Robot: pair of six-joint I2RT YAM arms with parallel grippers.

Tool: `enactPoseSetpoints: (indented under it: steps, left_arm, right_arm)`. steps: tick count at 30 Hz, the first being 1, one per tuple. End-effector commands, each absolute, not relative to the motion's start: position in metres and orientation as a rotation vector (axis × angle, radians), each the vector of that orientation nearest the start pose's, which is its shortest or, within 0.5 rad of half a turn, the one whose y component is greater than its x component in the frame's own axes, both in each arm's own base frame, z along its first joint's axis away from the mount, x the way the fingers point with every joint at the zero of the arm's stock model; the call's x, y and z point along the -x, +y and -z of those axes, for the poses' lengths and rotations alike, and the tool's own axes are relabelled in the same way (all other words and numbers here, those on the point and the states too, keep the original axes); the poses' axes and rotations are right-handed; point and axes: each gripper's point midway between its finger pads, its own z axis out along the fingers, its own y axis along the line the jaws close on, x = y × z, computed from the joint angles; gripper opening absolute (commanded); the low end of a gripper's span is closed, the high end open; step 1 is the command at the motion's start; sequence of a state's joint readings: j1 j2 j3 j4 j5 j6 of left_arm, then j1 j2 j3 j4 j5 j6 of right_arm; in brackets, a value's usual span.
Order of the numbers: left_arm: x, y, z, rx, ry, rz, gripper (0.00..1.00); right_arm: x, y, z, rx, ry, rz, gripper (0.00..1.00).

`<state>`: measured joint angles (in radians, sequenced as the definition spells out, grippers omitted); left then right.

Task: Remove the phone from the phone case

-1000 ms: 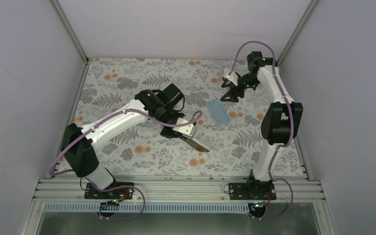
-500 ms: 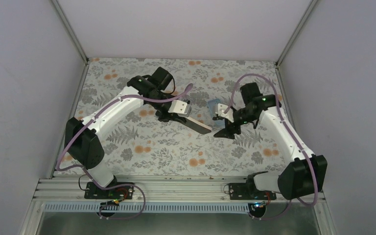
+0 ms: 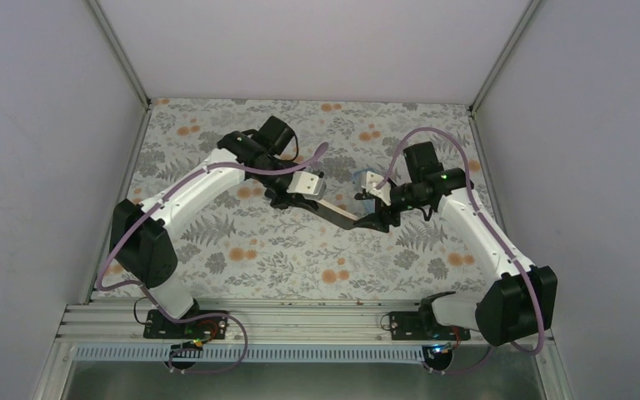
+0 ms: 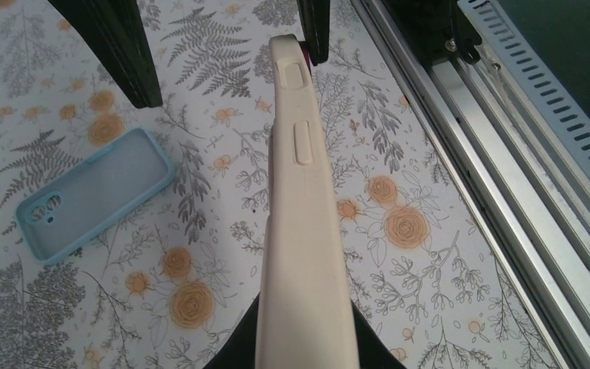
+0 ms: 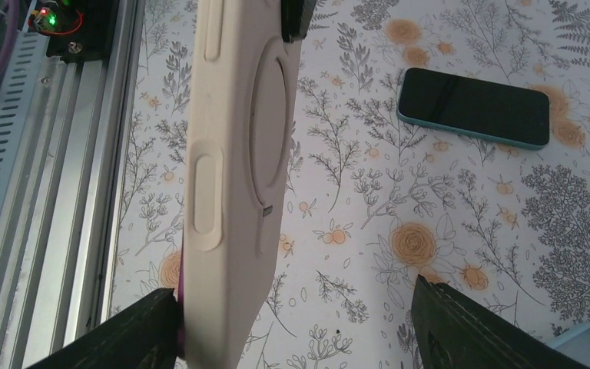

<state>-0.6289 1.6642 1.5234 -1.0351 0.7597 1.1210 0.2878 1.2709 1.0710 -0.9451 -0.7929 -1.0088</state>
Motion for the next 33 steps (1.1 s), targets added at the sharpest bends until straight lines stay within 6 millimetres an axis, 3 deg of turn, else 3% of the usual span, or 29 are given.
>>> enactPoseSetpoints:
  steps: [1, 9, 33]
  left_arm:
    - [-0.225, -0.317, -0.233, -1.994, 1.34, 0.847, 0.02]
    - [-0.226, -0.318, -0.237, -1.989, 1.338, 0.836, 0.02]
    - [-0.227, -0.318, -0.244, -1.982, 1.347, 0.845, 0.02]
  right_arm:
    - [-0.229, 0.202, -0.217, 1.595, 1.702, -0.771, 0.77]
    - [-0.237, 0.196, -0.212, 1.605, 1.736, -0.703, 0.76]
    - [-0.227, 0.19, -0.197, 1.596, 1.783, -0.694, 0.75]
